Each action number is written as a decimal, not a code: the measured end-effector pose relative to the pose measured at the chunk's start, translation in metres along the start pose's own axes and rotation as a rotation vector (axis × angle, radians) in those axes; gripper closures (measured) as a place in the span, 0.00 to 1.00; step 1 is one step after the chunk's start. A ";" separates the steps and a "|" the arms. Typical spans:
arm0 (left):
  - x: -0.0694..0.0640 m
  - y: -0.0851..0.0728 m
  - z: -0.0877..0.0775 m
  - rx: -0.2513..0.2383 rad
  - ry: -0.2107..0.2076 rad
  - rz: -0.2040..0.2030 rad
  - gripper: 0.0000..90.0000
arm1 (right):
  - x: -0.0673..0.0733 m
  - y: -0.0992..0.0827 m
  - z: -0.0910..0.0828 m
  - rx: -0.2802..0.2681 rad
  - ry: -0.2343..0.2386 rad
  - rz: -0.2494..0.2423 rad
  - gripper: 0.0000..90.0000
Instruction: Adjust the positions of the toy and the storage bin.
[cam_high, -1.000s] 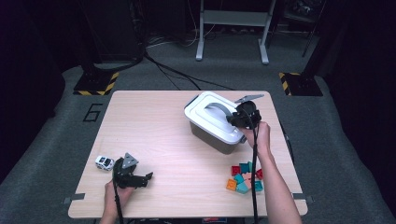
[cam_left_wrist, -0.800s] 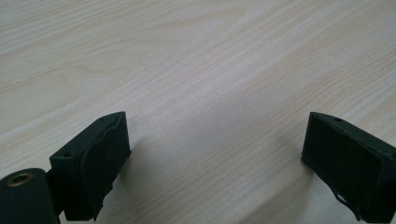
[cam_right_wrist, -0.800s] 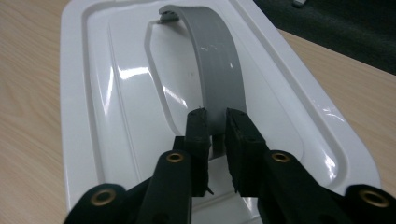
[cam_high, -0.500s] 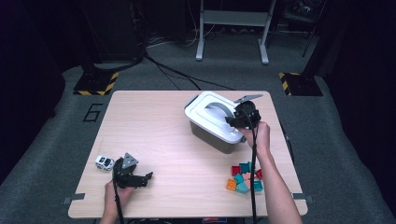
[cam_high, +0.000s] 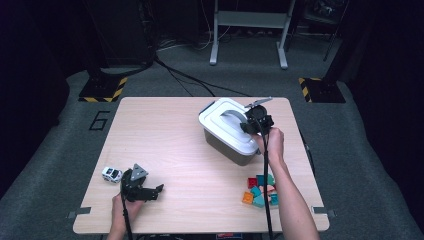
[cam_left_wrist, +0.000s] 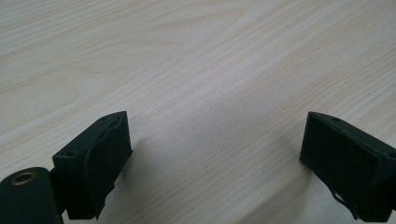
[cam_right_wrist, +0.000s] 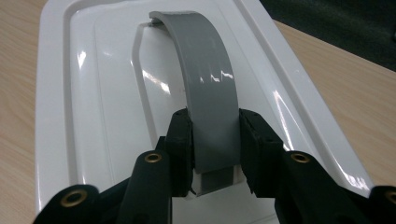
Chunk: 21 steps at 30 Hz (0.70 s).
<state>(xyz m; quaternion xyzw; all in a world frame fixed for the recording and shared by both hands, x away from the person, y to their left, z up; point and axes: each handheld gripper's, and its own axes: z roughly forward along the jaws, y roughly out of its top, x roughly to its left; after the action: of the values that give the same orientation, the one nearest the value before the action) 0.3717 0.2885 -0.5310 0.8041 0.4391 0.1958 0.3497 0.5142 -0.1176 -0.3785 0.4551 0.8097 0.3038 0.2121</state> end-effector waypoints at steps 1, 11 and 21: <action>0.000 0.000 0.000 0.000 0.000 0.000 0.10 | 0.002 0.000 -0.001 0.002 -0.007 0.000 0.75; 0.000 0.000 0.000 -0.005 0.003 -0.001 0.10 | 0.011 -0.005 -0.011 0.030 0.014 0.069 0.66; 0.000 0.000 0.000 -0.002 -0.002 0.001 0.10 | -0.036 -0.023 -0.037 -0.054 -0.031 0.126 0.59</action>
<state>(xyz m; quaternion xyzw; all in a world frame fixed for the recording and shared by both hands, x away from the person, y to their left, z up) 0.3718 0.2883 -0.5311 0.8043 0.4382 0.1958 0.3505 0.4946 -0.1693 -0.3651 0.5038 0.7675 0.3314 0.2174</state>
